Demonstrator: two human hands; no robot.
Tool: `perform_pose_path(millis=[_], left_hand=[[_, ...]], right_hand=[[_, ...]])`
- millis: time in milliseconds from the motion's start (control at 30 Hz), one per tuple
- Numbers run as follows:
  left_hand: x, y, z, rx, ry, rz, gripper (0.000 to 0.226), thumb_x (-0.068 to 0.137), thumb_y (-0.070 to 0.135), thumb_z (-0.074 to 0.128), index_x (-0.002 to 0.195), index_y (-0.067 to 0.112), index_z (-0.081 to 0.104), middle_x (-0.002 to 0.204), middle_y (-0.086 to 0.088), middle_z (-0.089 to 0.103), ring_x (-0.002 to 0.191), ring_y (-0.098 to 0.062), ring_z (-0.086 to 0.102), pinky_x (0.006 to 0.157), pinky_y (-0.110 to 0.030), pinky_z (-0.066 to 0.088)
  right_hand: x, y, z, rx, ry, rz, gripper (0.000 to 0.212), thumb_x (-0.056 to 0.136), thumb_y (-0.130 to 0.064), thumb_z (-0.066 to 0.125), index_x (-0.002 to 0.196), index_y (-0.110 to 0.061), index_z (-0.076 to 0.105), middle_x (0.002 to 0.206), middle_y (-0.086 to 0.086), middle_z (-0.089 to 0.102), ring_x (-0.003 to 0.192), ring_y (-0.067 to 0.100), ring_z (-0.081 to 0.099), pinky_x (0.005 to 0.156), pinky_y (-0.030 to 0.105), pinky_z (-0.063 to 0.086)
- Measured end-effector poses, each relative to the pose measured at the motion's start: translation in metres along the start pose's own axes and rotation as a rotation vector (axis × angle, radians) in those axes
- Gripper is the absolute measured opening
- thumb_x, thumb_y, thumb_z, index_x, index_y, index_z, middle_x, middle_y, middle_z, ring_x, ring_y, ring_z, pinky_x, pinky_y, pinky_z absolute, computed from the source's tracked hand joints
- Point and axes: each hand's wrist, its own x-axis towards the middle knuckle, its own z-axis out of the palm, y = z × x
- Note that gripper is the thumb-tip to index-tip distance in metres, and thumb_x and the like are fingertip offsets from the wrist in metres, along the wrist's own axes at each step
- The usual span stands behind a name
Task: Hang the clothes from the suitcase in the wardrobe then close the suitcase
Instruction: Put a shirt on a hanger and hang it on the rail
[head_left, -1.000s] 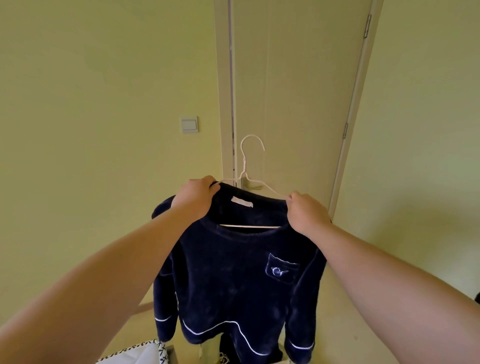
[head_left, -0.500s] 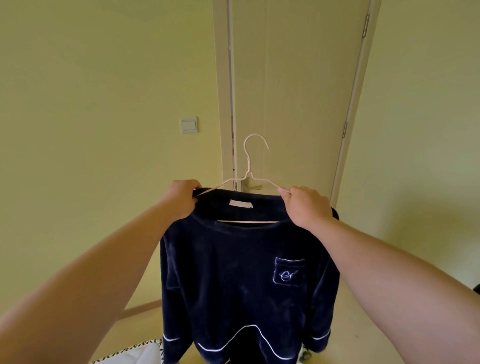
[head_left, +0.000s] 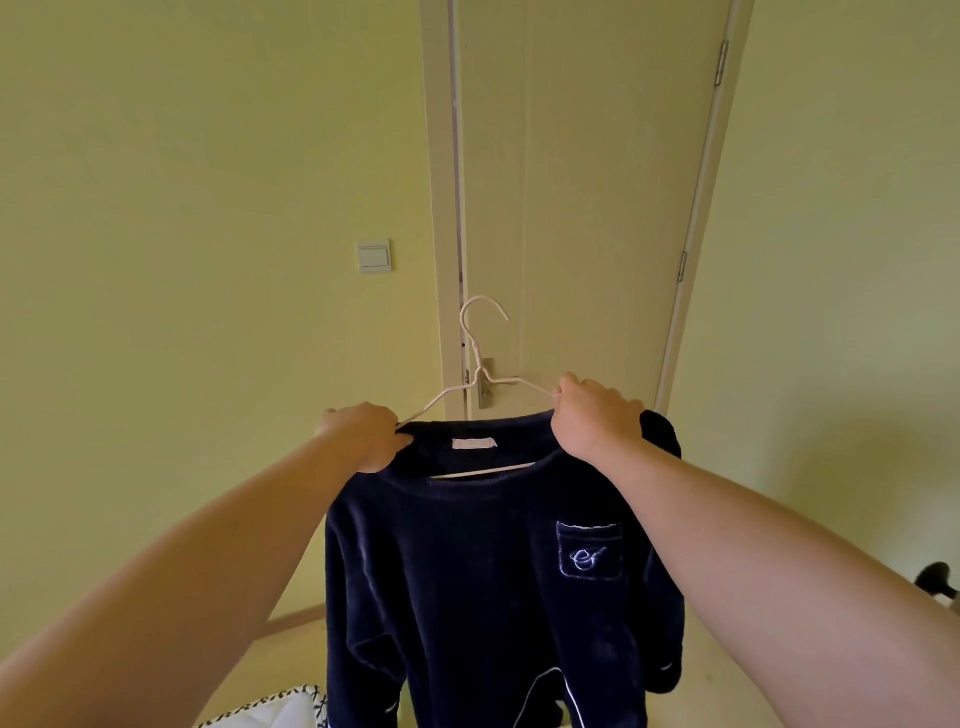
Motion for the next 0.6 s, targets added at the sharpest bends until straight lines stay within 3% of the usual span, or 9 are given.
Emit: perform_pose_path(millis=[100,167,233,333,433,467,500,567,600], left_hand=[[-0.001,0.008,-0.004,-0.07,-0.001,0.132,0.021,0.102,0.021,0.046,0.111,0.024,0.065,0.1,0.002,0.061,0.09,-0.023,0.06,0.074,-0.032,0.049],[-0.005,0.016,-0.009,-0.241,0.059,0.167,0.04,0.093,0.002,0.038,0.105,0.028,0.066,0.101,0.001,0.063,0.088,-0.021,0.06,0.069,-0.03,0.048],[-0.003,0.019,-0.023,-0.461,0.184,0.151,0.048,0.087,-0.004,0.034,0.096,0.031,0.066,0.099,0.0,0.066,0.084,-0.02,0.06,0.07,-0.034,0.053],[0.007,0.021,-0.062,-0.565,0.426,0.168,0.055,0.085,-0.008,0.036,0.105,0.033,0.065,0.114,-0.001,0.066,0.092,-0.025,0.062,0.08,-0.042,0.057],[-0.006,0.026,-0.073,-0.425,0.925,0.205,0.052,0.085,-0.008,0.043,0.118,0.025,0.065,0.125,0.001,0.066,0.105,-0.031,0.061,0.092,-0.043,0.05],[-0.009,0.026,-0.062,-0.361,1.016,0.195,0.047,0.084,-0.007,0.046,0.115,0.022,0.066,0.122,0.0,0.068,0.105,-0.032,0.061,0.092,-0.042,0.048],[-0.012,0.025,-0.045,-0.308,0.946,0.198,0.045,0.082,-0.007,0.047,0.108,0.022,0.068,0.117,-0.002,0.07,0.1,-0.031,0.062,0.088,-0.04,0.047],[-0.016,0.028,-0.01,-0.279,0.433,0.156,0.046,0.081,-0.008,0.043,0.091,0.031,0.066,0.109,-0.001,0.067,0.088,-0.024,0.062,0.074,-0.035,0.051],[-0.015,0.027,0.001,-0.274,0.238,0.117,0.045,0.082,-0.007,0.04,0.084,0.032,0.063,0.104,0.001,0.065,0.083,-0.021,0.06,0.067,-0.033,0.051]], right_hand=[[-0.001,-0.004,-0.007,-0.063,-0.141,-0.089,0.012,0.093,-0.009,0.042,0.097,-0.016,0.052,0.094,0.002,0.06,0.082,0.027,0.056,0.076,0.037,0.044],[0.001,-0.005,-0.012,-0.079,-0.154,-0.141,0.021,0.093,-0.007,0.044,0.1,-0.016,0.061,0.099,0.003,0.064,0.082,0.026,0.06,0.067,0.032,0.046],[0.006,-0.004,-0.023,-0.002,-0.123,-0.129,0.025,0.093,-0.006,0.044,0.103,-0.018,0.063,0.101,0.004,0.064,0.084,0.026,0.061,0.072,0.034,0.053],[0.011,-0.005,-0.055,0.149,0.107,-0.13,0.017,0.094,-0.003,0.045,0.103,-0.015,0.054,0.098,0.004,0.06,0.077,0.025,0.057,0.063,0.033,0.046],[0.002,-0.012,-0.062,0.2,0.495,-0.117,0.021,0.092,0.001,0.048,0.104,-0.016,0.047,0.095,0.002,0.049,0.071,0.024,0.048,0.065,0.036,0.039],[-0.002,-0.011,-0.057,0.18,0.487,-0.112,0.024,0.09,0.003,0.048,0.105,-0.016,0.05,0.095,0.002,0.048,0.073,0.025,0.047,0.068,0.037,0.041],[-0.006,-0.009,-0.044,0.124,0.33,-0.134,0.025,0.088,0.004,0.047,0.104,-0.014,0.053,0.096,0.002,0.051,0.076,0.026,0.049,0.07,0.036,0.044],[-0.018,-0.006,-0.018,-0.017,-0.105,-0.187,0.023,0.09,0.003,0.047,0.1,-0.012,0.06,0.091,0.003,0.058,0.077,0.026,0.056,0.066,0.032,0.045],[-0.023,-0.006,-0.008,-0.023,-0.182,-0.19,0.021,0.091,0.001,0.047,0.098,-0.014,0.06,0.09,0.003,0.059,0.077,0.026,0.058,0.063,0.03,0.043]])
